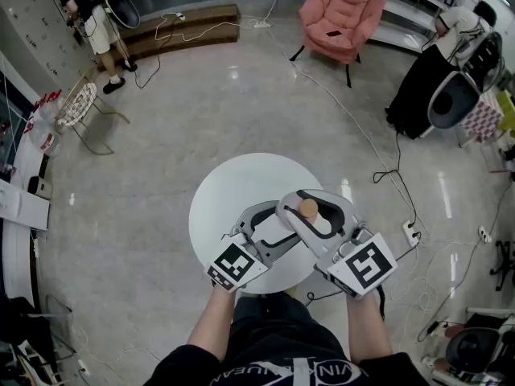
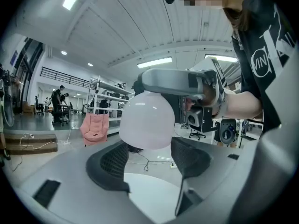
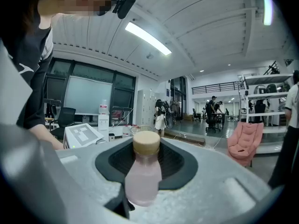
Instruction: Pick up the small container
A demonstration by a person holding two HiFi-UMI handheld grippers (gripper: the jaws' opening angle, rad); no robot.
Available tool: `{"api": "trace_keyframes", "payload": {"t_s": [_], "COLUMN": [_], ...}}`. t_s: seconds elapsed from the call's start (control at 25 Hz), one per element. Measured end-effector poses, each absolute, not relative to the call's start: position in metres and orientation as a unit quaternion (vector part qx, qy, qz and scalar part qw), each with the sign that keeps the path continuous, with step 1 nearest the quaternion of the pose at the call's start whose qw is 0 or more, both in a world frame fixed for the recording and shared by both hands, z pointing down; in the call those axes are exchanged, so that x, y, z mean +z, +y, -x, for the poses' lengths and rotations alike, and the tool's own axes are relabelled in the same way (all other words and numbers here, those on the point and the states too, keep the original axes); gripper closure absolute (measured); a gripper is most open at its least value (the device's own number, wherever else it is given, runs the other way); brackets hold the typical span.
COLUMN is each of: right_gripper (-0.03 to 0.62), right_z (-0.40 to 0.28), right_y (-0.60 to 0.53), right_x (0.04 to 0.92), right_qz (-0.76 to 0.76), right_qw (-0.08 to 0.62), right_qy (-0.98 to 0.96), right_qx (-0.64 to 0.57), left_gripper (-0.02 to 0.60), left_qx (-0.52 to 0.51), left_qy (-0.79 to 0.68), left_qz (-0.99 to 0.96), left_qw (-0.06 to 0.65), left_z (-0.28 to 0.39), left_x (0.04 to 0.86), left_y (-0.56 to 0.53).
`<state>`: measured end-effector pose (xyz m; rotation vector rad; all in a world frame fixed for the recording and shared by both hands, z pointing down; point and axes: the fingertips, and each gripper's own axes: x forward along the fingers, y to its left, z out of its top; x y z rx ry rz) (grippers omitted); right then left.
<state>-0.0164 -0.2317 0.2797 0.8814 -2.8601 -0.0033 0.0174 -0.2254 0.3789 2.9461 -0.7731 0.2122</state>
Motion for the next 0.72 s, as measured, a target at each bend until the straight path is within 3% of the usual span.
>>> {"api": "trace_keyframes", "payload": {"t_s": [0.72], "right_gripper": [0.464], "right_z": [0.023], "right_y": [-0.216], "right_x": [0.252], "right_qz": [-0.268], "right_qw": [0.069], "right_qy": [-0.961], "right_qx": [-0.009], "left_gripper": [0.302], "left_qx": [0.064], "left_qy": [-0.279], "left_qz": [-0.957], "left_qw": [0.033], "left_z": [-0.006], "left_x": [0.344], "left_y": [-0.214]}}
